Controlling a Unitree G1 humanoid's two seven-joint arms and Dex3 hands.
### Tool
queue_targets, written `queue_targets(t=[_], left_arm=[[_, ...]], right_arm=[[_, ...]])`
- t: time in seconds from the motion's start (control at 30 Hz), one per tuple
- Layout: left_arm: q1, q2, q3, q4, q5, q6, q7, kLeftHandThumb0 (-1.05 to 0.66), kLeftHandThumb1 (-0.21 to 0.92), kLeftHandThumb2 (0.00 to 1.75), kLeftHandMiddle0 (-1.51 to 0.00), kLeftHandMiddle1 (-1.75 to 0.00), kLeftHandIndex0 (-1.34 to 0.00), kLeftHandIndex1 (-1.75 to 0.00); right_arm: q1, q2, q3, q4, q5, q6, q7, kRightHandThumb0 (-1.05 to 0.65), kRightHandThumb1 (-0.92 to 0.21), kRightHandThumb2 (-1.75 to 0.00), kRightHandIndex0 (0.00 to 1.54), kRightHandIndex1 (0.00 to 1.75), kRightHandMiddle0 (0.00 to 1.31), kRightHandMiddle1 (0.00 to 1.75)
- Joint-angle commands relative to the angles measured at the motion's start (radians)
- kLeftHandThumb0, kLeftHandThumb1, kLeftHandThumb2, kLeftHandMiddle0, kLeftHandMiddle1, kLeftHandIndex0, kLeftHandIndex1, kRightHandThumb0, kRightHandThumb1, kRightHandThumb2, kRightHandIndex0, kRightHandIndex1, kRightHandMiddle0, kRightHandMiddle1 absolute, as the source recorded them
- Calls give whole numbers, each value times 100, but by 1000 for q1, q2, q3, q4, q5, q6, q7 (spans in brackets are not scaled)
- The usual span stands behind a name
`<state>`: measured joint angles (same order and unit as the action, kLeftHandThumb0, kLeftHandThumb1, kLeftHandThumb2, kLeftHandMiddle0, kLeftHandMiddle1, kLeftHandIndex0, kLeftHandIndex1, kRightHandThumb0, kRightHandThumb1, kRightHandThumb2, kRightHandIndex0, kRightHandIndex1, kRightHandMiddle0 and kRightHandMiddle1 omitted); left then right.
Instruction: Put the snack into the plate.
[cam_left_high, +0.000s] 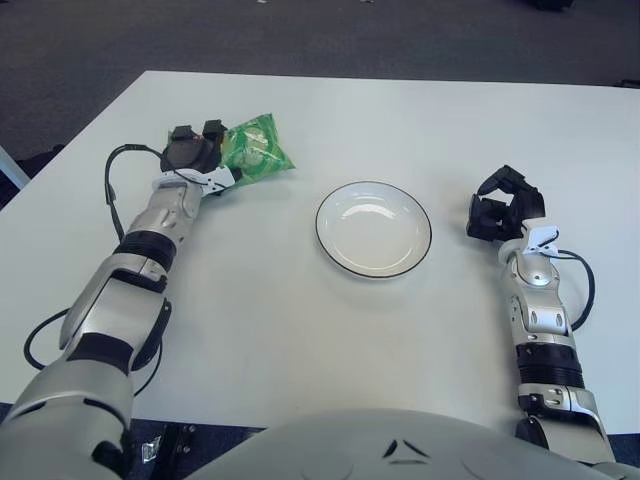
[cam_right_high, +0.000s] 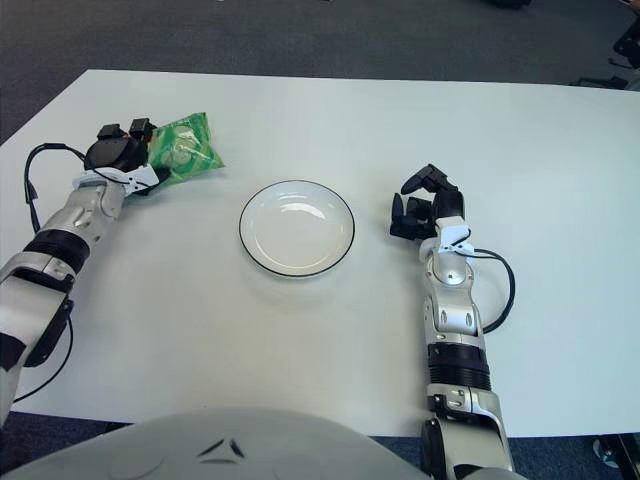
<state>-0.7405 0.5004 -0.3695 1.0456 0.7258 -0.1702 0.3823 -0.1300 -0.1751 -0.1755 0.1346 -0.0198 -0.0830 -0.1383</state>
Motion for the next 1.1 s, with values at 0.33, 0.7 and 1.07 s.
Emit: queue_targets(t=[0.33, 0.7, 1.07], left_arm=[[86, -52, -2, 36, -65, 25, 45, 0, -12, 173, -99, -152, -74, -175], [59, -5, 3, -130, -75, 19, 26, 0, -15, 175, -104, -148, -75, -175], [85, 44, 58, -590, -24, 148, -50, 0, -17, 175, -106, -143, -78, -175]], right_arm=[[101, 40, 4, 40, 1, 14, -4, -54, -18, -148, 133, 175, 73, 175], [96, 37, 0, 53, 2, 12, -4, -54, -18, -148, 133, 175, 73, 175], [89, 31, 0, 74, 3, 1, 0, -54, -18, -148, 133, 175, 73, 175]])
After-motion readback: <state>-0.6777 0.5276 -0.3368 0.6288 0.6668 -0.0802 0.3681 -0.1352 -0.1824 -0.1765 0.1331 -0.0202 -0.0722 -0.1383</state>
